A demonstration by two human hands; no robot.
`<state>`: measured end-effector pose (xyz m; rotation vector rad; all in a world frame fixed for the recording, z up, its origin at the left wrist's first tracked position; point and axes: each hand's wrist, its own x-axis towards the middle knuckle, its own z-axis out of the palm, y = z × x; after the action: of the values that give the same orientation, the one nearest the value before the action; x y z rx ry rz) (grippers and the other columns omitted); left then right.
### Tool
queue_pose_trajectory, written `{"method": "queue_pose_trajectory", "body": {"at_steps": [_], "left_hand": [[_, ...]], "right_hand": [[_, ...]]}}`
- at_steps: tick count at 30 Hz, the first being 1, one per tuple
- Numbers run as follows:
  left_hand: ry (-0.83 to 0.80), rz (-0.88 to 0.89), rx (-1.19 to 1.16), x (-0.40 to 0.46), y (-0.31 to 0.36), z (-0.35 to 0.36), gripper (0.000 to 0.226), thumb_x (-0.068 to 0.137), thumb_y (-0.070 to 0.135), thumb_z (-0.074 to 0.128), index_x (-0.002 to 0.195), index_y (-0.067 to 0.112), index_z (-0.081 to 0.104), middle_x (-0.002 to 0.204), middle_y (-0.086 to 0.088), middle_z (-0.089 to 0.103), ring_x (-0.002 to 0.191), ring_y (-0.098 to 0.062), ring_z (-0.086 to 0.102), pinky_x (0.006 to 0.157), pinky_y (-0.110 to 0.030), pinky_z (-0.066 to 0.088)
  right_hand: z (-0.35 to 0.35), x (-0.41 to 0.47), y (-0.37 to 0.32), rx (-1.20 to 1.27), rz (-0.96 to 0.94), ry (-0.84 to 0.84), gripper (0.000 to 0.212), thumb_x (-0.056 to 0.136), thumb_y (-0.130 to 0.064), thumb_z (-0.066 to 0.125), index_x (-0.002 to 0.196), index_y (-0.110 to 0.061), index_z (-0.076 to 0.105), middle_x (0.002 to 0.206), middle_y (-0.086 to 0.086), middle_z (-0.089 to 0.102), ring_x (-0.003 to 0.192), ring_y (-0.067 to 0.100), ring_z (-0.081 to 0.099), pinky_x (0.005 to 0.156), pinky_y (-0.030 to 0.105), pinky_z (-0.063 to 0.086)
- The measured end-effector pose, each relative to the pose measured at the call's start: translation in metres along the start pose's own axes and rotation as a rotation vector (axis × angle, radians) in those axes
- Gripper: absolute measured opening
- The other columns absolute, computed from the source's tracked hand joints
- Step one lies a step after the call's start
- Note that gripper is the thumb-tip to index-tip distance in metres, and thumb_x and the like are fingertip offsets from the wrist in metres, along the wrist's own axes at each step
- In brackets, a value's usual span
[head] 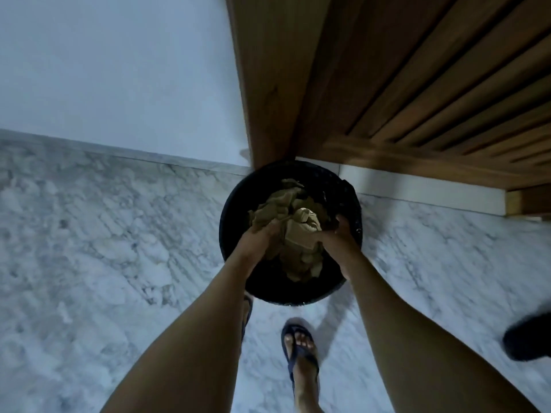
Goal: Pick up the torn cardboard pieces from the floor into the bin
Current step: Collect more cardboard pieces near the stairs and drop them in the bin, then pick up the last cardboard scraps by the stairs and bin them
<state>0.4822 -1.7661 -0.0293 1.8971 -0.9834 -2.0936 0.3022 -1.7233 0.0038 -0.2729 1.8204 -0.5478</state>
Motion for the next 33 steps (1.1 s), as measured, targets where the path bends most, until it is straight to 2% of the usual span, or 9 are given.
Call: {"method": "queue_pose_trajectory", "body": {"at_steps": [2, 5, 8, 11, 13, 15, 19, 28, 33], "left_hand": [[0.001, -0.04, -0.14, -0.04, 0.013, 0.0, 0.056, 0.087, 0.06, 0.061, 0.128, 0.022, 0.065, 0.127, -0.002, 0.067, 0.115, -0.024, 0.061, 0.101, -0.037, 0.049], [0.05, -0.037, -0.285, -0.091, 0.016, -0.015, 0.045, 0.1, 0.053, 0.048, 0.127, 0.02, 0.062, 0.125, -0.003, 0.065, 0.109, -0.02, 0.06, 0.076, -0.028, 0.049], [0.164, -0.027, -0.406, -0.144, 0.005, -0.052, 0.039, 0.1, 0.055, 0.046, 0.107, 0.021, 0.062, 0.11, -0.005, 0.065, 0.097, -0.019, 0.062, 0.082, -0.033, 0.048], [0.235, -0.039, -0.526, -0.181, -0.029, -0.112, 0.052, 0.1, 0.058, 0.044, 0.131, 0.018, 0.054, 0.127, -0.008, 0.062, 0.115, -0.026, 0.061, 0.101, -0.044, 0.048], [0.295, -0.048, -0.591, -0.208, -0.06, -0.166, 0.059, 0.099, 0.059, 0.044, 0.141, 0.018, 0.048, 0.138, -0.009, 0.058, 0.125, -0.029, 0.057, 0.107, -0.047, 0.045], [0.361, -0.062, -0.668, -0.231, -0.102, -0.225, 0.061, 0.099, 0.059, 0.045, 0.144, 0.019, 0.047, 0.137, -0.008, 0.057, 0.126, -0.028, 0.056, 0.104, -0.044, 0.044], [0.476, -0.091, -0.809, -0.286, -0.213, -0.343, 0.041, 0.096, 0.058, 0.052, 0.122, 0.026, 0.056, 0.121, -0.003, 0.06, 0.109, -0.021, 0.059, 0.091, -0.038, 0.046], [0.866, -0.154, -1.24, -0.449, -0.49, -0.568, 0.074, 0.09, 0.049, 0.068, 0.15, 0.016, 0.041, 0.12, -0.01, 0.067, 0.1, -0.025, 0.065, 0.072, -0.031, 0.048], [1.071, -0.135, -1.372, -0.514, -0.601, -0.665, 0.093, 0.069, 0.054, 0.073, 0.15, 0.019, 0.043, 0.111, -0.006, 0.071, 0.112, -0.028, 0.066, 0.106, -0.048, 0.047]], "right_hand": [[0.013, -0.036, -0.017, -0.034, -0.059, -0.021, 0.069, 0.082, -0.019, 0.08, 0.139, -0.029, 0.042, 0.131, -0.002, 0.058, 0.116, 0.02, 0.056, 0.086, 0.03, 0.048], [0.048, -0.074, -0.021, -0.139, -0.132, -0.097, 0.096, 0.062, -0.038, 0.084, 0.146, -0.024, 0.041, 0.144, 0.001, 0.05, 0.129, 0.025, 0.052, 0.105, 0.046, 0.047], [0.103, -0.136, -0.033, -0.229, -0.146, -0.184, 0.092, 0.079, -0.032, 0.078, 0.154, -0.021, 0.027, 0.145, 0.001, 0.044, 0.127, 0.024, 0.05, 0.098, 0.04, 0.049], [0.174, -0.179, -0.035, -0.365, -0.15, -0.328, 0.075, 0.092, -0.024, 0.069, 0.154, -0.016, 0.028, 0.141, 0.003, 0.045, 0.103, 0.015, 0.054, 0.074, 0.027, 0.045], [0.228, -0.202, -0.027, -0.465, -0.146, -0.42, 0.074, 0.09, -0.03, 0.072, 0.152, -0.019, 0.033, 0.143, 0.007, 0.048, 0.109, 0.018, 0.058, 0.077, 0.028, 0.046], [0.287, -0.228, -0.014, -0.557, -0.135, -0.488, 0.074, 0.088, -0.037, 0.073, 0.151, -0.023, 0.035, 0.145, 0.008, 0.048, 0.122, 0.027, 0.056, 0.094, 0.039, 0.048], [0.425, -0.284, 0.041, -0.706, -0.148, -0.578, 0.072, 0.091, -0.041, 0.07, 0.152, -0.023, 0.035, 0.144, 0.011, 0.051, 0.12, 0.028, 0.058, 0.093, 0.04, 0.046], [0.757, -0.466, 0.212, -1.222, -0.185, -0.862, 0.069, 0.088, -0.031, 0.075, 0.145, -0.021, 0.039, 0.127, 0.013, 0.062, 0.118, 0.029, 0.061, 0.107, 0.046, 0.047], [0.89, -0.534, 0.29, -1.429, -0.375, -0.932, 0.059, 0.085, -0.031, 0.075, 0.136, -0.021, 0.047, 0.121, 0.009, 0.064, 0.109, 0.026, 0.064, 0.102, 0.046, 0.051]]}}
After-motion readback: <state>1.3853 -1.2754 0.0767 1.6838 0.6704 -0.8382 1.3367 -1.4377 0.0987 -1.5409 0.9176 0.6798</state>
